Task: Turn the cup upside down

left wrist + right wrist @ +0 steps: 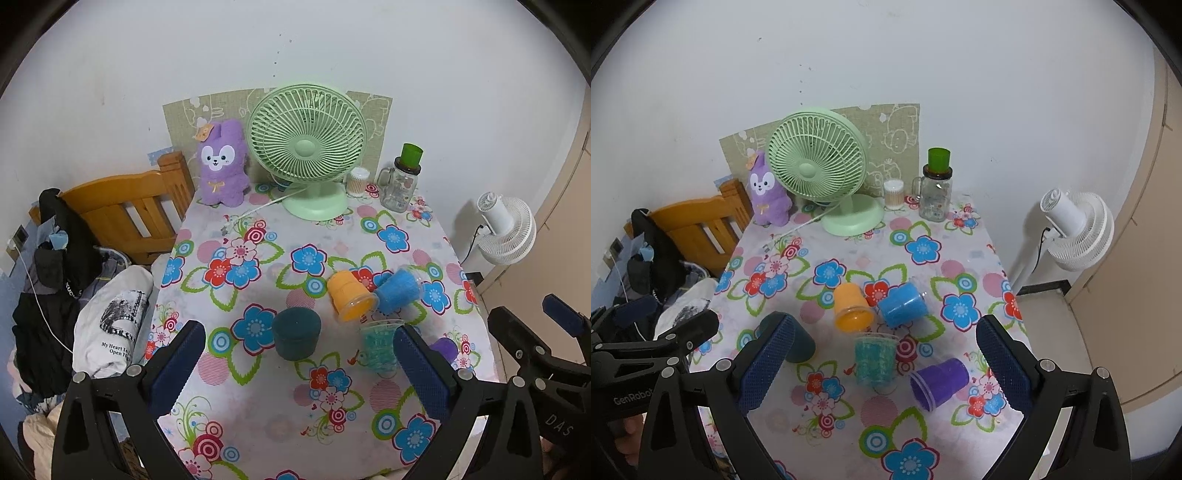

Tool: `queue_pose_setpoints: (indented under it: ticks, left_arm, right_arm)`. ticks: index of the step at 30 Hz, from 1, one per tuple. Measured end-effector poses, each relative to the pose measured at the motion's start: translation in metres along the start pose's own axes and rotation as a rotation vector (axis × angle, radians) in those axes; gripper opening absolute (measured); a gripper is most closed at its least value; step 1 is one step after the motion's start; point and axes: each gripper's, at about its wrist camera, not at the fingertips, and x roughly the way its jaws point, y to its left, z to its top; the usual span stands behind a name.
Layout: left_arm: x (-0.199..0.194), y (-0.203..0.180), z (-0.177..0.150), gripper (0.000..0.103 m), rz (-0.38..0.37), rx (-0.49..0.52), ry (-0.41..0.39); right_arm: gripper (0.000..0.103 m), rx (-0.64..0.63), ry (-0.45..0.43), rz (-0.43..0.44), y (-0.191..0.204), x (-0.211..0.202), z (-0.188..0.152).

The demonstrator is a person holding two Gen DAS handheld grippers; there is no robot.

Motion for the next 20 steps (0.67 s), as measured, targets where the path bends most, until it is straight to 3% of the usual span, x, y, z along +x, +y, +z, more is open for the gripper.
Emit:
queue_pose_setpoints:
  ticks: [20]
  left_arm:
    - [0.021,0.006,0.005,0.103,-0.009,0.008,0.044]
  right_arm:
    - [0.100,0.004,0.049,-0.008,0.000,0.020,0.003]
